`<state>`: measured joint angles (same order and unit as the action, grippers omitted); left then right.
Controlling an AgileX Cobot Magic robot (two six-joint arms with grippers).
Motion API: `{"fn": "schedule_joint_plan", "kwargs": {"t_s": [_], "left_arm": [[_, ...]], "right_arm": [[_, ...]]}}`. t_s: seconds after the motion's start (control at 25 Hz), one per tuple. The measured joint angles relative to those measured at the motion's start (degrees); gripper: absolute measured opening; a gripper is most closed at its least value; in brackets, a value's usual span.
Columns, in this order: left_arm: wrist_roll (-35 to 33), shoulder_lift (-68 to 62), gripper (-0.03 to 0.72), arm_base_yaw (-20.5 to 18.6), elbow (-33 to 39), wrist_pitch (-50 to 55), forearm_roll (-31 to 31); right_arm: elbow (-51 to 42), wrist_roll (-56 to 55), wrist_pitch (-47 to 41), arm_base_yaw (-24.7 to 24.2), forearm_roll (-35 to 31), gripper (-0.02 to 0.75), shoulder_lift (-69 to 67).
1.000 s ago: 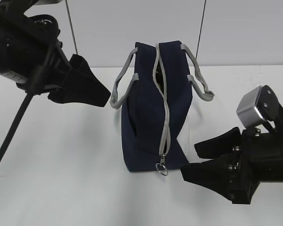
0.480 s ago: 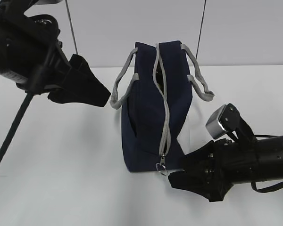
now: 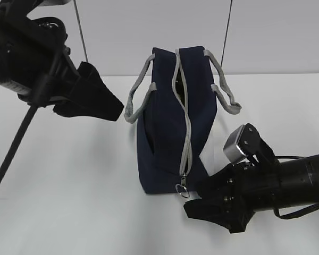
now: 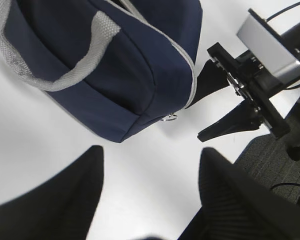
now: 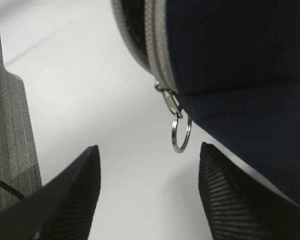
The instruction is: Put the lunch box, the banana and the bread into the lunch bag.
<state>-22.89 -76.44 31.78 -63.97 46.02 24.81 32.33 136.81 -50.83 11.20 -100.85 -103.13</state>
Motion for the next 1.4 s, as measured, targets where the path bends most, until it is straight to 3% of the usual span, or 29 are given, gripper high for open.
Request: {"fn": "schedule_joint_plan", "kwargs": {"t_s": [0.76, 1.4], "left_arm": [[0.00, 0.00, 0.413, 0.00, 0.00, 0.11, -0.25], [-0.01, 0.00, 0.392, 0.00, 0.00, 0.15, -0.79]], "right_arm": [[2.95, 0.72, -2.51, 0.12, -0.09, 0.452, -5.58], [3.43, 0.72, -2.48, 0.12, -3.03, 0.203, -6.64]]}}
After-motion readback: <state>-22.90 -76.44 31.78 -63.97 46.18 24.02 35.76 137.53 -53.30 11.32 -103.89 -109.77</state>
